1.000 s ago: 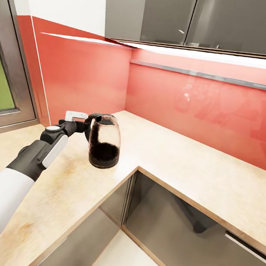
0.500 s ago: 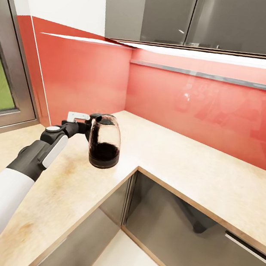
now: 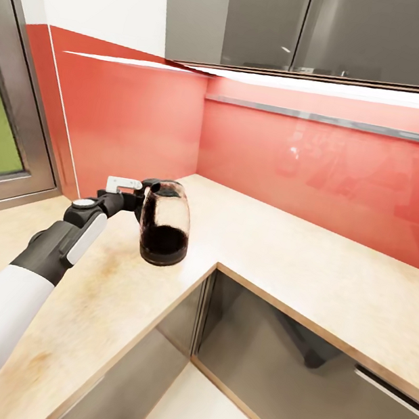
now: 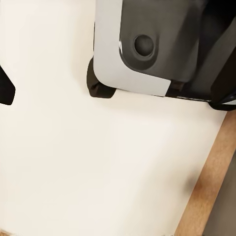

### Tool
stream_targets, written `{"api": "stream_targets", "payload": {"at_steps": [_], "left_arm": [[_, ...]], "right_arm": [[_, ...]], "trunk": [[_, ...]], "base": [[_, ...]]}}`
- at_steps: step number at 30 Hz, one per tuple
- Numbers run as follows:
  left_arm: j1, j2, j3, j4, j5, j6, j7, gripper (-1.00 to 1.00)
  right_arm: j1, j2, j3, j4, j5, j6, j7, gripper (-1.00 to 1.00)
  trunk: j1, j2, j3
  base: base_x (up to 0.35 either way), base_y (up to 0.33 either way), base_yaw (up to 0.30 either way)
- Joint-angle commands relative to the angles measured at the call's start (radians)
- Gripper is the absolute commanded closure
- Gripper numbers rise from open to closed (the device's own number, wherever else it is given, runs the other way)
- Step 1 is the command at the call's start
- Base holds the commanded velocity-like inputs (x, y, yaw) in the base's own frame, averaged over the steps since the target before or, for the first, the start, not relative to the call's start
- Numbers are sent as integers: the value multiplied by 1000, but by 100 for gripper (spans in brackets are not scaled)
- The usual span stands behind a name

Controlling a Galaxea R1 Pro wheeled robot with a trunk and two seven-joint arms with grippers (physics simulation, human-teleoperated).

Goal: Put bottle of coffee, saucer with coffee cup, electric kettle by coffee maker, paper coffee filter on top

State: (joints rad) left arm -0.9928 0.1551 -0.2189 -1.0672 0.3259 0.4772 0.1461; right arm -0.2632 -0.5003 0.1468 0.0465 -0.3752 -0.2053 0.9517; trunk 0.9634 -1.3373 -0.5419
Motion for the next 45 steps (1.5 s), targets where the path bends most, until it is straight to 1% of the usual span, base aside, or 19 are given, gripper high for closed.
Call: {"api": "stream_targets", "payload": {"at_steps": [1, 39, 44, 45], "left_arm": [[-1, 1, -4, -1, 13, 3, 9, -100], [-1, 2, -4, 0, 12, 3, 9, -100], [-1, 7, -4, 33, 12, 2, 9, -100], [-1, 17, -4, 40, 12, -4, 8, -100]], "right_arm": [[-2, 0, 8, 4, -8, -6, 4, -100], [-2, 0, 8, 4, -8, -6, 4, -100], [-2, 0, 8, 4, -8, -6, 4, -100], [-2, 0, 8, 4, -8, -6, 4, -100]], "trunk": [[0, -1, -1], [0, -1, -1], [0, -1, -1], [0, -1, -1]], "base": [[104, 0, 0], [7, -6, 0], [0, 0, 0], [0, 0, 0]]}}
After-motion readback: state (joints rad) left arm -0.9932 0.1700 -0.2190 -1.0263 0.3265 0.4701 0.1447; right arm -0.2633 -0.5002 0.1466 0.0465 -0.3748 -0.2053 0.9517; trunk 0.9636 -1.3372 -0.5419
